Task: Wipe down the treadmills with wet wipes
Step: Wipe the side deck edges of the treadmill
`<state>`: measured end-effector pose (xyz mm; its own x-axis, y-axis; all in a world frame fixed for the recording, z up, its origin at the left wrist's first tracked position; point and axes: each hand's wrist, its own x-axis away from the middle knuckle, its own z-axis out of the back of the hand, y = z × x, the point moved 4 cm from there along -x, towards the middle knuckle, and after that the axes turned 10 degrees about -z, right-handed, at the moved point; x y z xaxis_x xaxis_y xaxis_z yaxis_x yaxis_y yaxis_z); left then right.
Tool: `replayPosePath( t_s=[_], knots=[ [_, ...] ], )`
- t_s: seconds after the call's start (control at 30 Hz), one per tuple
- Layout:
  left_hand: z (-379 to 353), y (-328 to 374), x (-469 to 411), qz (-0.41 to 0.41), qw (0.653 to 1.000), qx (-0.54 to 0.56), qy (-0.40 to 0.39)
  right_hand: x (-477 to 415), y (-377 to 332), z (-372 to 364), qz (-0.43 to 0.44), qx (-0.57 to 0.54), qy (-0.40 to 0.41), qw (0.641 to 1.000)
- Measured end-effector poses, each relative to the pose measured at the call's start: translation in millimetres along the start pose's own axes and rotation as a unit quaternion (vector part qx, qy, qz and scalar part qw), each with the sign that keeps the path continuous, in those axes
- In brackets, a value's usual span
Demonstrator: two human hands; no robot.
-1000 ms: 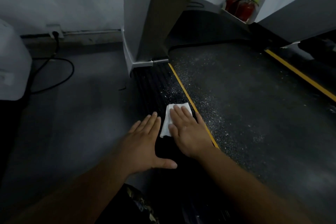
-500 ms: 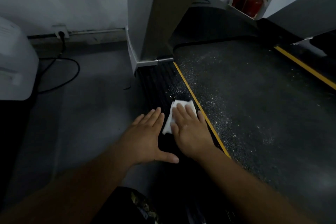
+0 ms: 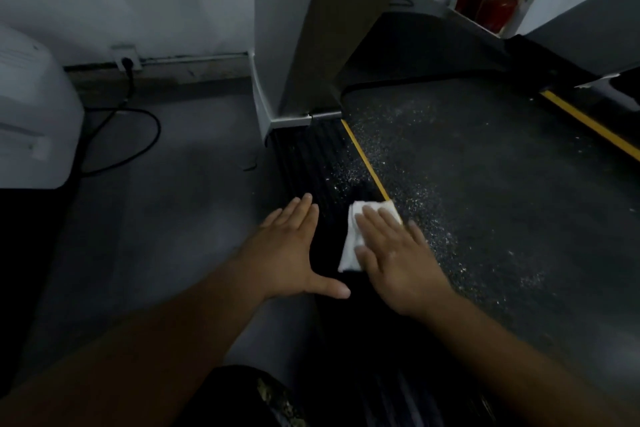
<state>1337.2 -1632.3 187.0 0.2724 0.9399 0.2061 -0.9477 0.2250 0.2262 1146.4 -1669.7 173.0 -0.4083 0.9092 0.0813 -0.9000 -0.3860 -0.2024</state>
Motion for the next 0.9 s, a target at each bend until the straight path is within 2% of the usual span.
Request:
replayPosePath(
  t_s=[0.1, 0.13, 0.23, 0.3, 0.4, 0.47, 0.57, 0.63, 0.7, 0.8, 0.83, 0.9],
  knots=[
    [-1.1, 0.3, -0.2, 0.000, 1.000, -0.001, 0.003, -50.5, -16.1, 3.4, -0.069, 0.001, 0.014, 0.998],
    [-0.7, 0.7, 1.5, 0.000, 1.000, 0.001, 0.005, -57.5, -29.0, 2.4, -0.067, 0.010, 0.014, 0.998],
    [1.5, 1.4, 3.8, 0.002, 1.000, 0.010, 0.013, -31.5, -50.0, -1.9, 0.046, 0.010, -0.002, 0.999],
    [0.4, 1.4, 5.5, 0.005, 1.000, 0.018, 0.010, -9.4, -36.0, -3.6, 0.094, -0.005, -0.035, 0.995],
    [-3.1, 0.8, 5.2, 0.012, 1.000, 0.018, 0.010, -29.1, -22.6, 3.3, 0.055, 0.017, -0.023, 0.998],
    [-3.8, -0.1, 6.1, 0.016, 0.999, 0.024, 0.014, -48.1, -37.6, 3.4, 0.024, 0.028, -0.014, 0.999],
    [-4.3, -0.2, 7.0, 0.015, 0.999, 0.035, 0.015, -34.7, -51.9, 2.2, 0.099, -0.003, -0.028, 0.995],
    [-4.0, -0.8, 7.5, 0.017, 0.999, 0.039, 0.015, -13.7, -32.7, 3.8, 0.142, -0.008, -0.050, 0.989],
    [-3.2, -0.9, 4.8, 0.019, 0.999, 0.026, 0.012, -15.2, -5.7, 6.0, 0.099, 0.029, -0.039, 0.994],
    [-0.9, -0.9, 0.5, 0.014, 1.000, 0.007, 0.002, -56.3, -6.9, 8.8, -0.020, 0.040, -0.008, 0.999],
    [0.1, -1.0, -0.2, 0.009, 1.000, 0.006, 0.001, -66.5, -17.3, 7.9, -0.032, 0.038, -0.005, 0.999],
    [1.9, -4.3, -1.1, 0.006, 1.000, 0.006, 0.010, -68.8, -32.9, 4.5, 0.001, 0.036, -0.002, 0.999]
  ],
)
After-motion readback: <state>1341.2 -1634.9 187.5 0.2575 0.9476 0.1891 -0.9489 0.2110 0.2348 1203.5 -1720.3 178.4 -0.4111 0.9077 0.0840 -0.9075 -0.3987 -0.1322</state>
